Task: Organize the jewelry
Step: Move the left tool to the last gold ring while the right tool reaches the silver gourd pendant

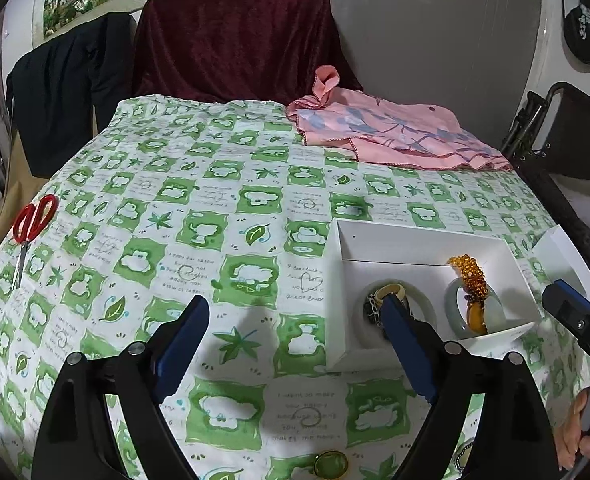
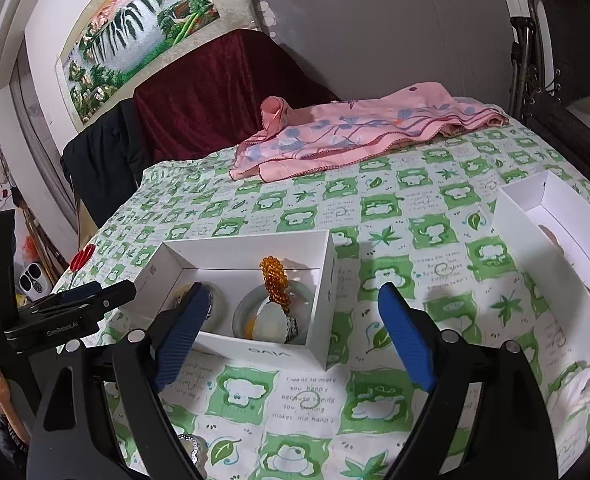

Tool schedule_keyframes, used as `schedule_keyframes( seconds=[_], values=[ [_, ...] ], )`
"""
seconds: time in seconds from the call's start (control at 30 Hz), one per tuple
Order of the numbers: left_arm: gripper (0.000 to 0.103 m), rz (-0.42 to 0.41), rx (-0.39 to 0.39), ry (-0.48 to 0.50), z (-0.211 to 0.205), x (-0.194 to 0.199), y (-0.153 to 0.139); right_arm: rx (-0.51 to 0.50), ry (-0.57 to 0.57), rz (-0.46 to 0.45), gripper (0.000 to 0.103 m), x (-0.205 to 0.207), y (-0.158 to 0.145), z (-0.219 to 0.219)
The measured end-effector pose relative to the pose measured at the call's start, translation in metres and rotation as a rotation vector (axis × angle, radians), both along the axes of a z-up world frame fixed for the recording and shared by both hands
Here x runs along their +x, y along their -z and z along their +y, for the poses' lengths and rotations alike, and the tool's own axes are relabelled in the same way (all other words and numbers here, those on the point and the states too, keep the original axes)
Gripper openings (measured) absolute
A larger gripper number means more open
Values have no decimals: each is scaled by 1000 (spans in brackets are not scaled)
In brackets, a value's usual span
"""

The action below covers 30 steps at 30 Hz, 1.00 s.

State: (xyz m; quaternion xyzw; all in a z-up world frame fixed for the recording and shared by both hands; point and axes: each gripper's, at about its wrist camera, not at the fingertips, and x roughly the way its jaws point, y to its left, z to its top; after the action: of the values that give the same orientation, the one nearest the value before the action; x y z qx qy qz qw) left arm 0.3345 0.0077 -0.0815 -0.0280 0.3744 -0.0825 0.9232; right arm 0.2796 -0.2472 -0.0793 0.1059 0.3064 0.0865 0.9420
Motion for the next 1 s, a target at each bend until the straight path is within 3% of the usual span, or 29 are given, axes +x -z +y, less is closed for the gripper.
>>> schedule_keyframes(
  seconds=[0.27, 1.0],
  values=[
    [89, 3, -3, -19, 8, -15, 3, 11, 22, -1, 82, -11, 3, -1],
    [89, -51, 117, -41, 6, -94, 11, -48, -15, -15, 83, -70, 12, 27]
  ],
)
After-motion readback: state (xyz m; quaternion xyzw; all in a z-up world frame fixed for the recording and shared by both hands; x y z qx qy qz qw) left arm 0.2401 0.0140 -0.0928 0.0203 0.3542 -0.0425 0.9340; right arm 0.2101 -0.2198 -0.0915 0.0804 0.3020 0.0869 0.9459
